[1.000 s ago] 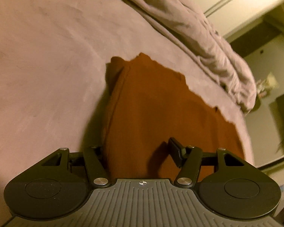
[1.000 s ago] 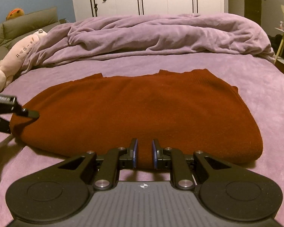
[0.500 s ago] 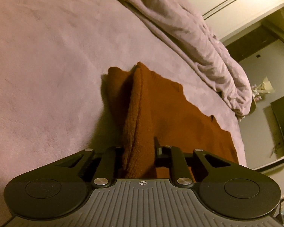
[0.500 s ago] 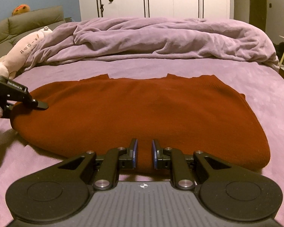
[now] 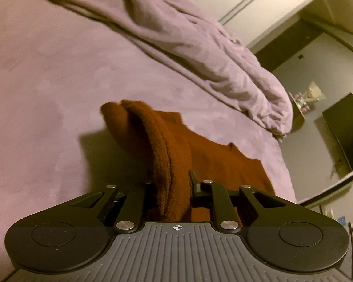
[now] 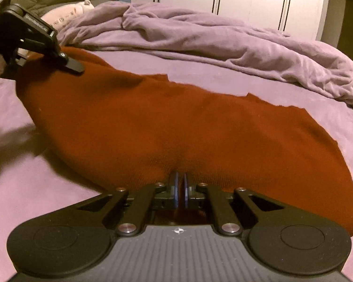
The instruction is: Fold small clothes
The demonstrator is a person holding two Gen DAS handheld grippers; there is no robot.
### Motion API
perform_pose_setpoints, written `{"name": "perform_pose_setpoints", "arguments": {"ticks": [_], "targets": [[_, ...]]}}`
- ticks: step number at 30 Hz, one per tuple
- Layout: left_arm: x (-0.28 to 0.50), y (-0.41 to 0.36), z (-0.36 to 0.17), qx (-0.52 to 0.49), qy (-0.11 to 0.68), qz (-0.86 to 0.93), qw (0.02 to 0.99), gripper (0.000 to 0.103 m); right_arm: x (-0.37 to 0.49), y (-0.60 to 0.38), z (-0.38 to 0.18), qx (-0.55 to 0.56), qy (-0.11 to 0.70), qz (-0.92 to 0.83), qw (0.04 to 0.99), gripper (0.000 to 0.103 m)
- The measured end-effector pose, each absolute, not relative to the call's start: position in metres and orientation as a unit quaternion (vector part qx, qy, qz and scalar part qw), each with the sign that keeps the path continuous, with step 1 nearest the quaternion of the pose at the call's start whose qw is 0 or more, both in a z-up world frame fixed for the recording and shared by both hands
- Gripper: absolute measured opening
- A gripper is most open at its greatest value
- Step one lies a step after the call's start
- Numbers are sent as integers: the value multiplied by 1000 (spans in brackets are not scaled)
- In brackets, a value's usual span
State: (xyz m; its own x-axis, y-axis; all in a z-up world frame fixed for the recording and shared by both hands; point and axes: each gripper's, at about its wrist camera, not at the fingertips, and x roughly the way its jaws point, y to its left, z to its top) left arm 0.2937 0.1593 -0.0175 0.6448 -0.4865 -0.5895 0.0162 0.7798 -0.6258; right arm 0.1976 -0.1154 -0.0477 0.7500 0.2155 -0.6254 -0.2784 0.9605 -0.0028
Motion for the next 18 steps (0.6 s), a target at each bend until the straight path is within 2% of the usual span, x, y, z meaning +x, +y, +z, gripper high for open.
{"name": "perform_pose_setpoints", "arguments": {"ticks": [5,10,14,18], "targets": [[294,119,10,-270,386,-180,864,17,186,-155,-38,4,308,96,947,7],[305,42,34,-214,373,-232,872,17,173,-200,-30,60,287,49,955,7],[311,-38,23,-155,388,-265,869,17,164,-227,-29,87,277,15,957,7],[307,-102,-11,-95,427,-300,848,20,159,-244,-39,98,293,0,951,7]]}}
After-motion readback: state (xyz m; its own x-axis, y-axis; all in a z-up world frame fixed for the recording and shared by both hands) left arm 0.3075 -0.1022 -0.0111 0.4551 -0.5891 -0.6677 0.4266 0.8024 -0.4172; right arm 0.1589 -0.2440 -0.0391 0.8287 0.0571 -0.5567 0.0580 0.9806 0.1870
